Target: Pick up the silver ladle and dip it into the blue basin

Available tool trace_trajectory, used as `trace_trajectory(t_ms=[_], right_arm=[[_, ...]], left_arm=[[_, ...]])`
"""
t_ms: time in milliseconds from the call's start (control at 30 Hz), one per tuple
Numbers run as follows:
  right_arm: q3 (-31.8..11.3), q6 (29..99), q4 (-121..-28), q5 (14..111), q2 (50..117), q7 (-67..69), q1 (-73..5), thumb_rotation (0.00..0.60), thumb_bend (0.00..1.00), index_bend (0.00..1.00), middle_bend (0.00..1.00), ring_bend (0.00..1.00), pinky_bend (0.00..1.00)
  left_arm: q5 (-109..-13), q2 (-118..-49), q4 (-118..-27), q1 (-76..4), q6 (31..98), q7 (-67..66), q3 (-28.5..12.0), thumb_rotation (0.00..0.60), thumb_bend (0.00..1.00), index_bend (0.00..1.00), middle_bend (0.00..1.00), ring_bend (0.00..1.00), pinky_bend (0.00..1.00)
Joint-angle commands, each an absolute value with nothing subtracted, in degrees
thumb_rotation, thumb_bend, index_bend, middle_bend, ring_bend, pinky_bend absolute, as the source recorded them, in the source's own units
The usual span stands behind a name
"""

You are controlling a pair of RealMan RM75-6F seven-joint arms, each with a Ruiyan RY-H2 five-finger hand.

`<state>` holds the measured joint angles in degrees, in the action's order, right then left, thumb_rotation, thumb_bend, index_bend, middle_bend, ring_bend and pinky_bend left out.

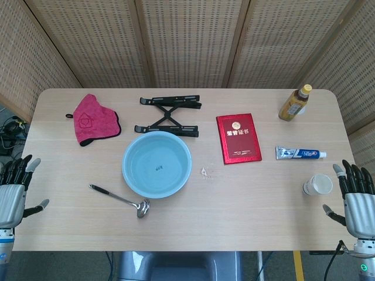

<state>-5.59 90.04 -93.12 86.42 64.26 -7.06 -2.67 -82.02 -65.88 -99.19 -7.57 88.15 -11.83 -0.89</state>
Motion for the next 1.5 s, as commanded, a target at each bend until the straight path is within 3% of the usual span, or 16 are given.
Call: trace_trajectory(t_ms=[33,200,233,267,333,367,433,500,700,767,833,933,1267,1500], right_arm=[[-5.6,90.1,-93.1,86.4,64.2,-7.0,-2.6,0.6,0.0,0.0,0.0,0.0,0.0],[-5.6,90.2,-93.2,86.6,64.0,-6.6,-2.5,0.6,0.0,0.0,0.0,0.0,0.0],[-5.5,90.2,-93.3,86.6,63.9,-6.4,-2.5,0.6,0.0,0.0,0.0,0.0,0.0],[-5.5,90.1,-93.3,86.6,63.9,-6.4,-2.5,0.6,0.0,0.0,0.0,0.0,0.0],[-5.5,89.8,-93.3,86.6,64.0,-6.5,-2.7,0.6,0.0,0.0,0.0,0.0,0.0],[-5.5,89.6,-93.2,86.6,64.1,-6.5,-2.8,0.6,0.0,0.0,0.0,0.0,0.0],[-5.6,89.4,-93.1,86.4,64.2,-6.5,-2.9,0.6,0.0,0.0,0.0,0.0,0.0],[-5.6,89.2,-93.0,86.2,64.2,-6.6,-3.0,0.6,0.0,0.0,0.0,0.0,0.0],[-5.9,88.5,-92.5,85.3,64.3,-6.4,-3.2,0.6,0.0,0.0,0.0,0.0,0.0],[-5.9,88.4,-92.4,85.2,64.3,-6.4,-3.3,0.6,0.0,0.0,0.0,0.0,0.0],[-5.9,88.3,-92.4,85.2,64.3,-6.4,-3.3,0.6,0.0,0.0,0.0,0.0,0.0],[-5.9,88.0,-92.3,84.9,64.4,-6.5,-3.4,0.6,0.0,0.0,0.0,0.0,0.0],[-6.2,87.7,-92.0,84.2,64.1,-5.3,-3.4,0.6,0.0,0.0,0.0,0.0,0.0],[-6.1,87.3,-91.8,84.1,64.2,-5.4,-3.5,0.6,0.0,0.0,0.0,0.0,0.0]], left_arm=[[-82.3,-65.9,-99.2,-7.5,88.0,-11.9,-1.0,0.6,0.0,0.0,0.0,0.0,0.0],[-82.6,-66.1,-99.0,-7.9,85.9,-12.4,-0.6,0.6,0.0,0.0,0.0,0.0,0.0],[-82.8,-66.4,-98.4,-8.5,84.9,-13.0,-0.5,0.6,0.0,0.0,0.04,0.05,0.03],[-83.2,-67.0,-97.4,-9.0,84.4,-13.5,-0.7,0.6,0.0,0.0,0.13,0.15,0.11],[-84.0,-69.2,-93.9,-10.9,80.7,-13.0,-0.3,0.6,0.0,0.0,0.55,0.55,0.5],[-84.5,-70.4,-91.1,-12.4,78.2,-12.9,-0.2,0.6,0.0,0.01,0.67,0.67,0.64],[-85.3,-71.9,-87.4,-14.2,74.9,-14.0,0.4,0.6,0.0,0.12,0.83,0.85,0.92],[-85.8,-73.1,-84.6,-16.0,71.3,-14.4,1.0,0.6,0.0,0.24,0.9,0.91,0.99],[-86.2,-76.4,-77.8,-21.3,61.6,-12.2,1.7,0.6,0.01,0.34,0.93,0.93,1.0],[-86.2,-77.4,-76.4,-22.2,60.2,-11.5,1.6,0.6,0.06,0.37,0.93,0.93,1.0],[-86.3,-77.9,-75.8,-22.7,59.6,-11.1,1.6,0.6,0.17,0.4,0.93,0.93,1.0],[-87.1,-80.0,-73.6,-23.9,58.9,-9.5,1.5,0.6,0.25,0.42,0.93,0.93,1.0],[-89.7,-85.4,-67.0,-26.6,57.7,-5.7,2.4,0.6,0.27,0.46,0.93,0.93,1.0],[-90.6,-88.5,-63.2,-28.0,57.0,-4.7,2.8,0.6,0.36,0.52,0.93,0.93,1.0]])
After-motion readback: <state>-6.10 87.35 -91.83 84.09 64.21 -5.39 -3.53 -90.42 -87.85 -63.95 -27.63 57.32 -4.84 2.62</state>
